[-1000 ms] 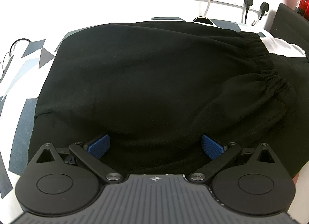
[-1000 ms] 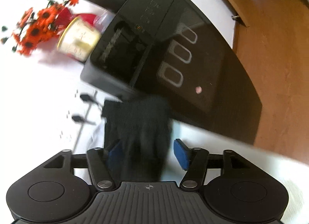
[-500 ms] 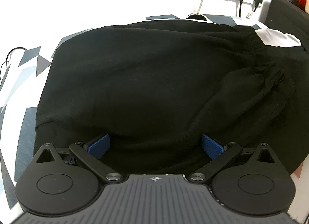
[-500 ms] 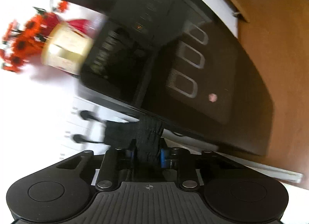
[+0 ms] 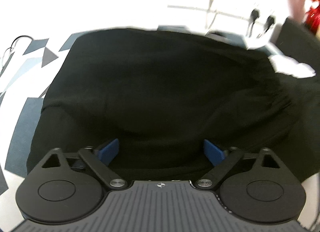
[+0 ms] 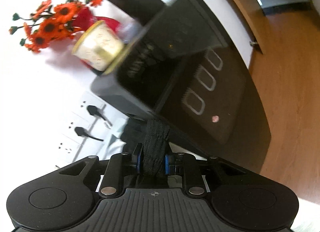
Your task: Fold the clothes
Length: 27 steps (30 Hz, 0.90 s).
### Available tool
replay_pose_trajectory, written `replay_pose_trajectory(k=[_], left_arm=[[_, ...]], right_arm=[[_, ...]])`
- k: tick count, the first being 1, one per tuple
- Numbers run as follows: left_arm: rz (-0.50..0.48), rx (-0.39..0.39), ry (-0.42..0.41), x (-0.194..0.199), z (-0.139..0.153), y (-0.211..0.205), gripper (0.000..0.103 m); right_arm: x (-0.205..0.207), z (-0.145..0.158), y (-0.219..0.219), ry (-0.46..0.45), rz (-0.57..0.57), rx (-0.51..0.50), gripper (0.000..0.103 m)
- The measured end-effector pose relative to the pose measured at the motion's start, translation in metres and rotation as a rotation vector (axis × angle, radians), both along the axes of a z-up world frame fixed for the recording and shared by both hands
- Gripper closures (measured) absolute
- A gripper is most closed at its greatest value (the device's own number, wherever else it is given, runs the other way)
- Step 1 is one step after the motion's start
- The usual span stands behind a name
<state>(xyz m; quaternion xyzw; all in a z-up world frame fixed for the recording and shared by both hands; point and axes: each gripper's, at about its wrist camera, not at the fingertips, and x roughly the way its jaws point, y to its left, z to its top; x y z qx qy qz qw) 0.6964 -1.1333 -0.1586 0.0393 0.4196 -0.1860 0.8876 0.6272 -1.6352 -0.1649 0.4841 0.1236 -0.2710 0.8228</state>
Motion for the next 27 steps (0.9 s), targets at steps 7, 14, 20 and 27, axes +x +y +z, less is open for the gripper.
replay_pose_trajectory(k=[7, 14, 20, 27], left_arm=[[0.08, -0.317, -0.065, 0.003, 0.053, 0.081, 0.012], [0.215, -0.478, -0.057, -0.008, 0.062, 0.172, 0.012], [0.304, -0.567, -0.01, -0.021, 0.042, 0.221, 0.012], [0.341, -0.545, 0.052, -0.015, 0.019, 0.249, 0.012]], right_arm=[[0.064, 0.079, 0.056, -0.091, 0.148, -0.185, 0.085], [0.141, 0.141, 0.191, -0.254, 0.542, -0.391, 0.086], [0.168, 0.094, 0.33, -0.137, 1.052, -0.517, 0.086], [0.179, -0.007, 0.368, 0.159, 1.266, -0.412, 0.086]])
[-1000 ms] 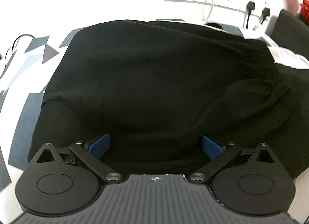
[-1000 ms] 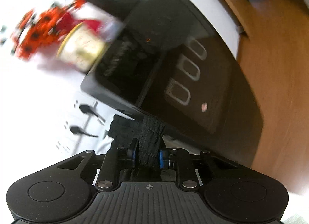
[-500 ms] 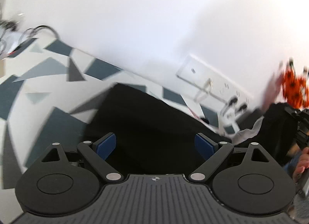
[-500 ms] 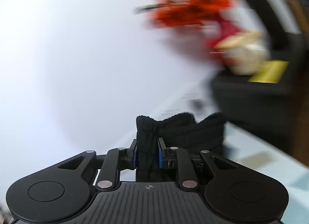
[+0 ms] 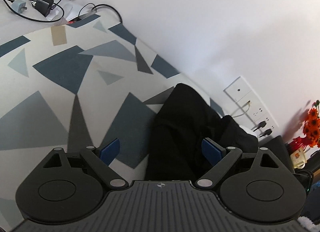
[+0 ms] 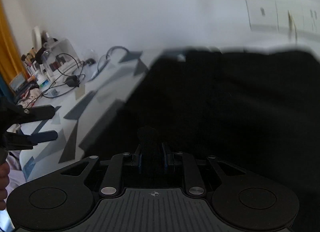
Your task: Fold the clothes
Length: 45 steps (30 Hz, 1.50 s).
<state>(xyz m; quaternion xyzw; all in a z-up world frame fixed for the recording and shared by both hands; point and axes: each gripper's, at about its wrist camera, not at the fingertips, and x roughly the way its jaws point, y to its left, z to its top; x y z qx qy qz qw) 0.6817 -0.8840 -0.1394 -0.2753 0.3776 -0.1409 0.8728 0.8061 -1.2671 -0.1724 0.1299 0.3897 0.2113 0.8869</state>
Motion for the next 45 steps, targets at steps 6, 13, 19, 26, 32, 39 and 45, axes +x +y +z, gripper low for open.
replay_pose_trajectory(k=[6, 13, 19, 26, 32, 39, 45], left_arm=[[-0.025, -0.01, 0.031, 0.014, -0.006, -0.002, 0.012], [-0.085, -0.005, 0.048, 0.024, -0.01, -0.013, 0.012], [-0.14, 0.054, 0.058, 0.02, -0.013, -0.018, 0.012], [-0.16, 0.1, 0.085, 0.015, -0.015, -0.019, 0.012], [-0.185, 0.096, 0.1, 0.027, -0.017, -0.025, 0.009], [-0.271, 0.236, 0.073, 0.037, -0.034, -0.058, 0.033], [-0.357, 0.348, 0.018, 0.026, -0.037, -0.077, 0.077]], right_arm=[[0.01, 0.032, -0.008, 0.093, 0.016, 0.044, 0.065], [0.015, 0.092, -0.036, -0.11, -0.063, 0.016, 0.05], [0.067, 0.045, -0.026, -0.106, -0.181, -0.384, 0.051], [0.098, 0.004, 0.02, -0.003, -0.142, -0.425, 0.025], [0.044, 0.042, -0.024, -0.062, -0.249, -0.272, 0.017], [-0.041, 0.044, -0.106, 0.032, -0.646, -0.274, 0.015], [-0.058, 0.005, -0.092, 0.095, -0.58, -0.364, 0.02]])
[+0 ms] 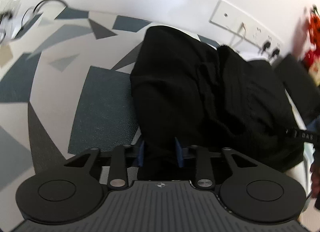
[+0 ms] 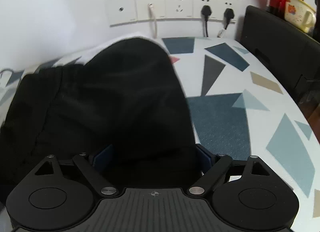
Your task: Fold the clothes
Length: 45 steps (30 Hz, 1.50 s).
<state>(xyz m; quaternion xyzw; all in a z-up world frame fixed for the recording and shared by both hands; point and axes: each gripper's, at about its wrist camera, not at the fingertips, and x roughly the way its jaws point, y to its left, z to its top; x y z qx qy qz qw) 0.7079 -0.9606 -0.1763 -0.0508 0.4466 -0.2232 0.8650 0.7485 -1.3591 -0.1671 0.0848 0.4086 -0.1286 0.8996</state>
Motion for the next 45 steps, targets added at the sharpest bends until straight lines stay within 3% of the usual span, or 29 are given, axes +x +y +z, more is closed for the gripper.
replay_pose_trajectory(k=[2, 6, 10, 12, 14, 15, 16, 18, 20, 24, 27, 29, 34, 39, 42, 44, 45], left_arm=[[-0.003, -0.009, 0.022, -0.001, 0.001, 0.003, 0.079], [0.001, -0.048, 0.08, -0.004, 0.0, 0.014, 0.079], [0.008, -0.112, 0.195, -0.008, -0.001, 0.033, 0.077], [0.015, -0.103, 0.203, -0.009, 0.001, 0.04, 0.067], [0.031, -0.079, 0.187, -0.01, 0.005, 0.044, 0.042], [0.052, -0.046, 0.151, -0.009, 0.008, 0.043, 0.02], [0.077, -0.014, 0.109, -0.007, 0.011, 0.041, 0.017], [0.087, -0.003, 0.06, 0.002, 0.013, 0.036, 0.017], [0.072, -0.025, 0.066, 0.017, 0.009, 0.027, 0.017], [0.029, 0.021, 0.034, 0.039, 0.0, 0.001, 0.011], [-0.022, 0.093, 0.03, 0.049, -0.003, -0.019, 0.0], [-0.044, 0.153, 0.021, 0.049, -0.004, -0.032, 0.0], [-0.044, 0.245, -0.019, 0.043, -0.008, -0.047, 0.0], [-0.029, 0.241, -0.008, 0.049, -0.007, -0.048, 0.0], [-0.018, 0.242, -0.01, 0.049, -0.008, -0.049, 0.001], [-0.021, 0.231, -0.024, 0.045, -0.006, -0.048, 0.007], [-0.031, 0.225, -0.035, 0.042, -0.004, -0.048, 0.02]], right_arm=[[0.004, 0.0, 0.01, 0.026, 0.034, -0.032, 0.02], [0.005, 0.001, 0.008, 0.054, 0.06, 0.016, 0.021], [0.0, 0.002, 0.01, 0.092, 0.107, 0.046, 0.022], [-0.004, 0.003, 0.01, 0.113, 0.134, 0.071, 0.019], [-0.008, 0.006, 0.006, 0.104, 0.137, 0.108, 0.011], [-0.011, 0.008, 0.003, 0.081, 0.124, 0.126, 0.009], [-0.015, 0.011, -0.002, 0.026, 0.082, 0.141, 0.001], [-0.02, 0.016, -0.012, -0.072, 0.013, 0.158, 0.001], [-0.017, 0.017, -0.02, -0.116, -0.019, 0.163, 0.001], [0.006, 0.003, -0.029, -0.091, 0.017, 0.2, 0.001], [0.026, -0.008, -0.031, -0.037, 0.06, 0.278, 0.001], [0.036, -0.014, -0.032, -0.007, 0.078, 0.326, 0.001], [0.036, -0.015, -0.025, -0.029, 0.112, 0.286, 0.001], [0.034, -0.015, -0.027, -0.05, 0.079, 0.312, 0.001], [0.041, -0.014, -0.02, -0.015, 0.095, 0.265, 0.001], [0.043, -0.014, -0.01, 0.002, 0.117, 0.213, 0.007], [0.043, -0.014, -0.004, 0.005, 0.125, 0.192, 0.011]])
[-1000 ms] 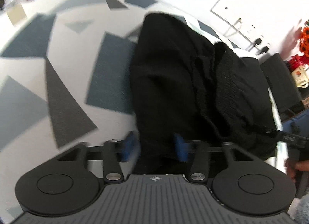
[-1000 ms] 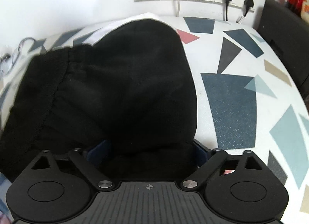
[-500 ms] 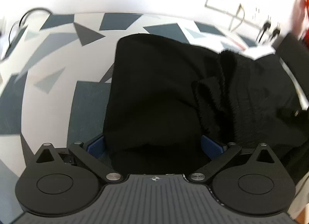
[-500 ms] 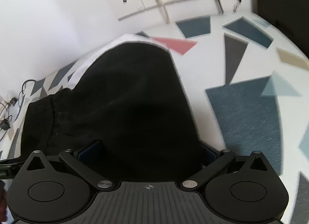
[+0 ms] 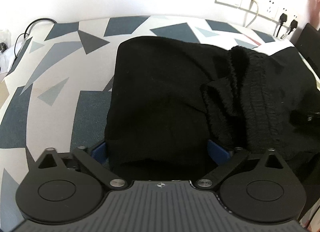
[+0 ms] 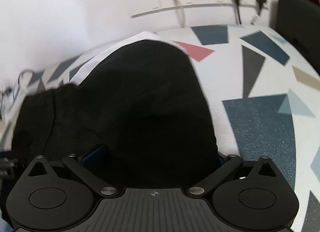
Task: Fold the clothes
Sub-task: 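Grasp the folded black garment with both tools from its sides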
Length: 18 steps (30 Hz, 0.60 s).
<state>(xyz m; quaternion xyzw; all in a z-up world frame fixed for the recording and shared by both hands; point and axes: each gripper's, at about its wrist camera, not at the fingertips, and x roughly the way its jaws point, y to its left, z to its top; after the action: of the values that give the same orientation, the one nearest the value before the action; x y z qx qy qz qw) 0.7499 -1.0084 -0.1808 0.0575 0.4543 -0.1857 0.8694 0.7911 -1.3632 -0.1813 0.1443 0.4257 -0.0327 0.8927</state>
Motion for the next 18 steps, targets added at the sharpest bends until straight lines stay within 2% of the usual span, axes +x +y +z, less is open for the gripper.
replay_pose_trajectory(k=[1, 2, 3, 4, 8, 11, 13, 15, 17, 18], left_arm=[[-0.019, -0.006, -0.005, -0.003, 0.003, 0.001, 0.041], [-0.036, -0.012, 0.004, -0.004, 0.007, 0.001, 0.054], [-0.04, -0.02, 0.023, -0.004, 0.011, 0.004, 0.074], [-0.03, -0.023, 0.041, -0.005, 0.014, 0.007, 0.079], [0.038, -0.055, 0.085, -0.013, 0.017, 0.036, 0.083], [0.069, -0.055, 0.108, -0.027, 0.016, 0.066, 0.084], [0.076, -0.047, 0.124, -0.036, 0.016, 0.084, 0.081], [0.111, -0.095, 0.172, -0.04, 0.014, 0.104, 0.078], [0.13, -0.142, 0.194, -0.042, 0.012, 0.115, 0.076], [0.123, -0.141, 0.185, -0.043, 0.011, 0.114, 0.075]], right_arm=[[-0.002, 0.001, 0.004, -0.005, 0.002, -0.009, 0.016], [-0.004, 0.003, 0.007, -0.011, 0.0, -0.007, 0.023], [-0.005, 0.004, 0.008, -0.014, -0.005, 0.0, 0.026], [-0.007, 0.006, 0.01, -0.015, -0.007, 0.007, 0.033], [-0.012, 0.014, 0.027, -0.01, 0.02, 0.03, 0.055], [-0.015, 0.021, 0.048, 0.002, 0.072, 0.057, 0.063], [-0.018, 0.024, 0.051, 0.021, 0.118, 0.109, 0.06], [-0.021, 0.025, 0.049, 0.041, 0.152, 0.165, 0.043], [-0.021, 0.023, 0.042, 0.05, 0.124, 0.168, 0.016], [-0.019, 0.022, 0.04, 0.056, 0.11, 0.149, 0.011]])
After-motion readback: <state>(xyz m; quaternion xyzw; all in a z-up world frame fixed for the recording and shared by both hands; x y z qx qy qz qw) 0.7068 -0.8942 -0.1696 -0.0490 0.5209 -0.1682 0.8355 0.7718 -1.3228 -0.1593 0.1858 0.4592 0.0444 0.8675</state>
